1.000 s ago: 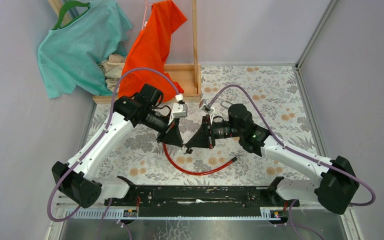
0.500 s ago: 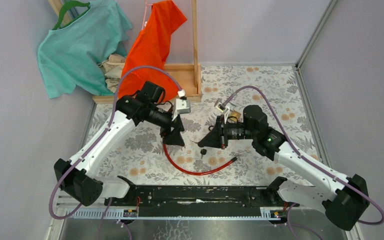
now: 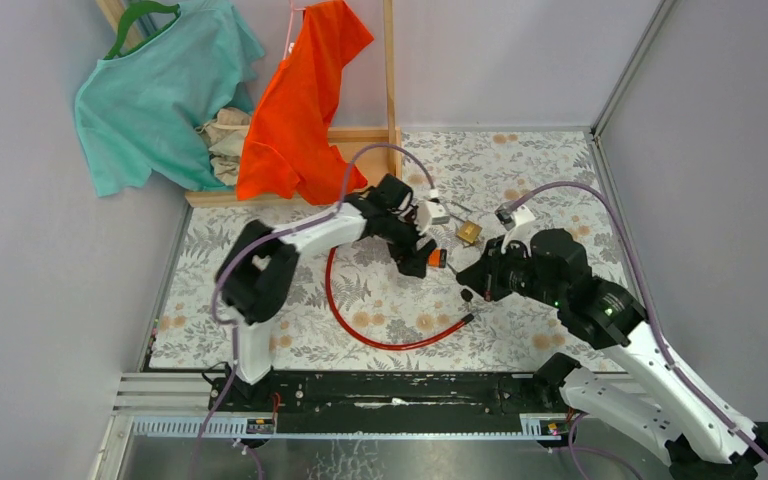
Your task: Unlock with the key
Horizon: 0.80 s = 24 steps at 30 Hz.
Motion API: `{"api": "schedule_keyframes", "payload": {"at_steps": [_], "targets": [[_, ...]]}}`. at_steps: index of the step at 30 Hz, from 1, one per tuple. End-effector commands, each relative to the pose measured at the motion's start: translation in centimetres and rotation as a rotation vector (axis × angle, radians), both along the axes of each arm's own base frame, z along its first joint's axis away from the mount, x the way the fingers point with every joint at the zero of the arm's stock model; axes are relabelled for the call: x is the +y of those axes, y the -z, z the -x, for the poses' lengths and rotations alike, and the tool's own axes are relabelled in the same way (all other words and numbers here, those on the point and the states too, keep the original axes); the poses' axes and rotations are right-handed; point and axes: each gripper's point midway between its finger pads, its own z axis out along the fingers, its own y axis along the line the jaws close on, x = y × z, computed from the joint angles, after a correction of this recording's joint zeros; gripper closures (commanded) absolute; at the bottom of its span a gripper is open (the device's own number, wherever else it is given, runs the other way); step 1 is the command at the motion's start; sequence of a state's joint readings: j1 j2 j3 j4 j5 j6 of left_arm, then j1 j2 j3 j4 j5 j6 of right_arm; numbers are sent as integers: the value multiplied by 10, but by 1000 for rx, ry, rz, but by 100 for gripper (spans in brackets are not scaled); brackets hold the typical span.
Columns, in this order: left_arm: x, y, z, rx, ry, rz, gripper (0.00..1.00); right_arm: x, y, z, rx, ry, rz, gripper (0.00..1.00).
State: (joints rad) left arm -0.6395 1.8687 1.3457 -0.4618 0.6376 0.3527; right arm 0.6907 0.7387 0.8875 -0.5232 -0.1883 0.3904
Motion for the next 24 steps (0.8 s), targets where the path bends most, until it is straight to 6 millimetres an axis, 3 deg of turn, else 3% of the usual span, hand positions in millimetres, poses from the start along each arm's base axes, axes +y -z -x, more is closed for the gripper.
{"api": "schedule_keyframes", "payload": {"at_steps": [1,5,8,16,24], "targets": [[-46,4,-42,-149,87,62,12,-29,-6,-4,1,135,67,100],[-63,12,-57,-198,131,104,12,-38,-13,1,-11,152,78,100],[-66,19,-56,-219,178,115,13,-41,-19,3,-20,153,75,100],[-53,49,-49,-239,254,50,17,-40,-27,4,-36,147,64,100],[-59,63,-51,-227,276,54,22,-40,-32,6,-35,150,41,100]]}}
